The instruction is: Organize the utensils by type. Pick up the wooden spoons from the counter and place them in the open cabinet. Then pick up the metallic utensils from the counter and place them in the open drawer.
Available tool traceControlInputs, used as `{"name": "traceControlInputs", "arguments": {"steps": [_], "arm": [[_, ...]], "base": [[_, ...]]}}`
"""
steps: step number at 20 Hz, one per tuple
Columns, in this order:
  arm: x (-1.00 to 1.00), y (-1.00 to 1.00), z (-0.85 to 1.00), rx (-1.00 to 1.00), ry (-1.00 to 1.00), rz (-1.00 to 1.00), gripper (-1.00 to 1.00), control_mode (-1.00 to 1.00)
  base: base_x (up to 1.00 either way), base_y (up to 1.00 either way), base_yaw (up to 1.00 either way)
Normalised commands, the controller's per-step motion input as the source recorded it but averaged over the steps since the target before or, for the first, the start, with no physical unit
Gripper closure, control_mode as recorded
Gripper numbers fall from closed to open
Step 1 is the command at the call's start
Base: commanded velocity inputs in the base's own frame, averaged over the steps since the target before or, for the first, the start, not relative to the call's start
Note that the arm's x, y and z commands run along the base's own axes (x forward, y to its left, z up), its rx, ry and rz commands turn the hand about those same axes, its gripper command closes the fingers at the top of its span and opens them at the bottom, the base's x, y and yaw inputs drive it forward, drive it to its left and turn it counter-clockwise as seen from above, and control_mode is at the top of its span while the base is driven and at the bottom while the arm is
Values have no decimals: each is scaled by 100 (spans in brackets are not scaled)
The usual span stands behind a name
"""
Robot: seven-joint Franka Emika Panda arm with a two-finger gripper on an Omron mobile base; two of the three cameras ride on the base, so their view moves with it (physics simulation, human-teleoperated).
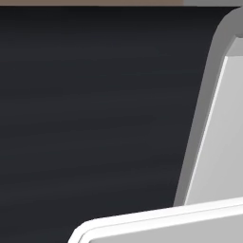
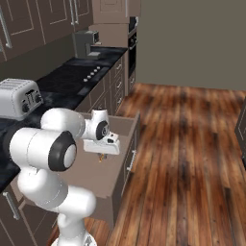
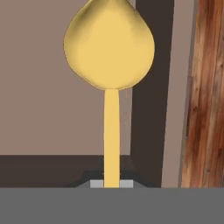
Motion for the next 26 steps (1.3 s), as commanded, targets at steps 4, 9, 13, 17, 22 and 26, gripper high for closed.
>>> {"name": "traceControlInputs", "arguments": {"steps": [4,9,13,17,22,26], "arm": [[17,81,1,0,12,4,100,-100],[28,79,0,0,12,3,100,-100],[33,45,-9,0,9,1,100,-100],[24,20,-26,0,0,0,100,-100],[5,0,-33,4,-10,0,100,-100],[5,0,-29,8,-8,0,100,-100]], "base": [[0,0,0],[0,0,0],[0,0,0],[0,0,0],[0,0,0],[0,0,0]]}}
